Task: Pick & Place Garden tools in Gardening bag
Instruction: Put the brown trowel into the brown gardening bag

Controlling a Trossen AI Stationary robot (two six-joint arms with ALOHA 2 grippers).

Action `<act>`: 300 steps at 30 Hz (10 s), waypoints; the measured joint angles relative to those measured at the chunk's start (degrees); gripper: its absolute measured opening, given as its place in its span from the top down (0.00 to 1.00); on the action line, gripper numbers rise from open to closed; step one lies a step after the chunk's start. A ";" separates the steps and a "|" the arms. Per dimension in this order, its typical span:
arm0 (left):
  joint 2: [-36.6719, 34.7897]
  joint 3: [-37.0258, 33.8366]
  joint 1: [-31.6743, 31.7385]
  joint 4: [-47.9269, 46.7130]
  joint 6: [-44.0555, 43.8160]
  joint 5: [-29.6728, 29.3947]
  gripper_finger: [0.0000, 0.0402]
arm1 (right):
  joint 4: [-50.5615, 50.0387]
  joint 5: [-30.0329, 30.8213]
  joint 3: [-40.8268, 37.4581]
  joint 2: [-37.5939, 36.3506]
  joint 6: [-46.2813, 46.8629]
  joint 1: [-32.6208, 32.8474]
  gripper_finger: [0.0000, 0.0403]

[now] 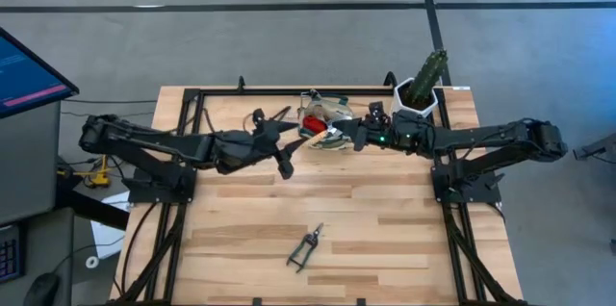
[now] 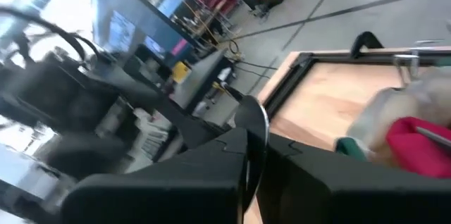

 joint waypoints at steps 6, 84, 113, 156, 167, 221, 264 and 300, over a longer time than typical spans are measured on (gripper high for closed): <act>-3.18 0.00 0.00 -0.70 0.09 -0.02 0.51 | -9.84 1.13 0.00 -4.01 -1.20 0.50 1.00; -7.05 -0.11 0.04 -5.22 0.17 -0.37 0.58 | -47.19 22.03 9.77 10.24 -12.85 -2.30 1.00; -7.05 -0.11 0.04 -7.17 0.15 -0.23 0.58 | -43.67 14.77 9.68 11.23 -18.20 -4.13 0.98; -7.05 -0.11 0.04 -7.76 0.15 -0.35 0.58 | -78.60 10.98 27.91 10.51 -22.27 1.79 0.98; -7.05 -0.11 0.04 -8.65 0.15 -0.26 0.58 | -78.22 7.26 27.91 10.51 -23.27 -3.32 1.00; -7.03 -0.11 0.04 -13.78 -3.06 -0.31 0.58 | -20.66 3.17 -3.01 5.04 -10.11 -3.37 1.00; -7.03 -0.11 0.04 -14.18 -4.37 -0.27 0.58 | -52.78 -27.33 25.25 19.04 -38.81 -24.31 1.00; -7.03 -0.11 0.02 -14.15 -4.57 -0.35 0.58 | -60.27 -37.59 27.50 18.72 -42.61 -27.89 1.00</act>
